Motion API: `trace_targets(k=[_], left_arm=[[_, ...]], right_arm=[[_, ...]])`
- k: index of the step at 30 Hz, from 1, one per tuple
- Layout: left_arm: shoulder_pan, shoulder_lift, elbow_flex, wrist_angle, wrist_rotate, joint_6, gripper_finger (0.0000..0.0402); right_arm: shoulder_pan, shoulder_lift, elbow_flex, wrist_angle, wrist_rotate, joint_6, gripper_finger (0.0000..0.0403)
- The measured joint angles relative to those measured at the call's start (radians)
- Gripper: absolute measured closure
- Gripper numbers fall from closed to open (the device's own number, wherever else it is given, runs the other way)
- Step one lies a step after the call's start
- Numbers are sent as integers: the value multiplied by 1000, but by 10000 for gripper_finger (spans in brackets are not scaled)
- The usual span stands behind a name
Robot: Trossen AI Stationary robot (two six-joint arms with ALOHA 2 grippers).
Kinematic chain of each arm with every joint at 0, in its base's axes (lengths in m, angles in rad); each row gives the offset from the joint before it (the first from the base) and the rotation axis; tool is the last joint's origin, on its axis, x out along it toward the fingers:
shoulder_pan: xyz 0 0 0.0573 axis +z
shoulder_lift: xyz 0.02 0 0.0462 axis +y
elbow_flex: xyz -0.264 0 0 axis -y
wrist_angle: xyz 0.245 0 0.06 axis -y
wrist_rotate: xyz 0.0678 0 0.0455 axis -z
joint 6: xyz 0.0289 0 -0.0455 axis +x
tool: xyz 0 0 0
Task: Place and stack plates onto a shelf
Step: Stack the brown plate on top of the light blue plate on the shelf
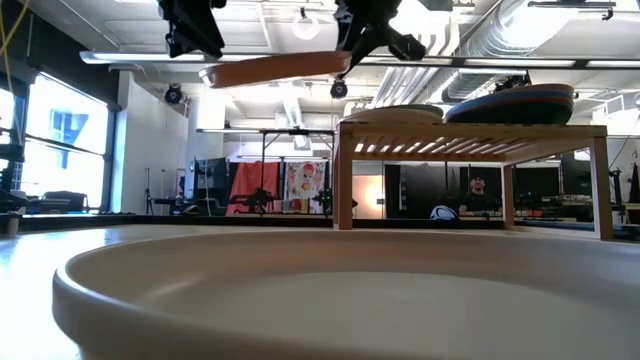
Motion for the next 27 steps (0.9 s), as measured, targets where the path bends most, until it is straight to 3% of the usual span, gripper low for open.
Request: trace_targets(k=[13,27], left_arm=[[2,-3,0,0,-3,43,325],[2,-3,0,1,-7,25,325]], right_arm=[[-157,-163,1,-92,-22,-187,403],[-500,-265,1,-129,-306,-532,403]])
